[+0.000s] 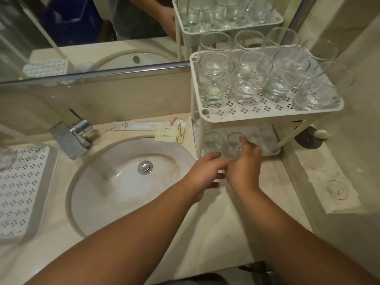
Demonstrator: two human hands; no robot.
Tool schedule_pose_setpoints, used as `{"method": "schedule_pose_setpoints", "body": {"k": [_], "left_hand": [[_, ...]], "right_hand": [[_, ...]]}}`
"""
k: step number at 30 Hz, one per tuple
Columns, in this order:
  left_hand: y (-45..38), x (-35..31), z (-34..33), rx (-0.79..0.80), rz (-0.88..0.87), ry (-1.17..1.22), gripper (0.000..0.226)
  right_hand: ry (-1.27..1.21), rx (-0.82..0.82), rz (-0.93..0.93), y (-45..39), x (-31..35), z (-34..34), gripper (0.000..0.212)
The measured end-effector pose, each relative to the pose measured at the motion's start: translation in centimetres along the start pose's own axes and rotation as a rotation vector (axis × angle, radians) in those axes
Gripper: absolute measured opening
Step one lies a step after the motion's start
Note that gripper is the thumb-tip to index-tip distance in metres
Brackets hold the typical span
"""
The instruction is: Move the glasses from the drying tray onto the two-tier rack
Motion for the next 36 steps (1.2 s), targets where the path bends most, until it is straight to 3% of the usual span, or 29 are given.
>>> {"method": "schedule_pose_setpoints", "body": {"k": [6, 13, 27, 36], "left_hand": [[2.4, 0.7, 5.6, -0.059, -0.044, -0.01, 0.046], [6.2, 1.7, 14.3, -0.178, -0.109, -0.006, 0.041], [16.4, 2.3, 37.2, -0.608, -0.261, 0.065, 0.035], [21.3, 0.6, 48.0, -0.753, -0.337, 0.174, 0.024]], "right_hand": [[-0.013, -0.044, 0.036, 4.2, 3.6, 0.1, 0.06], [-0.113, 0.027, 0.222, 10.4, 10.7, -3.4, 0.047], [-0.263, 0.29, 0.572, 21.7, 30.3, -15.1, 0.046], [-0.228, 0.458, 0.802, 24.8, 40.9, -21.1, 0.052]]}}
Point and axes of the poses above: each hand's wrist, its own y-axis away from the middle knuckle, its own z-axis out of the back of the hand, x = y × z, the point moved 5 cm from there along -y, towards the middle knuckle, and after that the axes turned 5 degrees about -x, right-handed, at the moved point
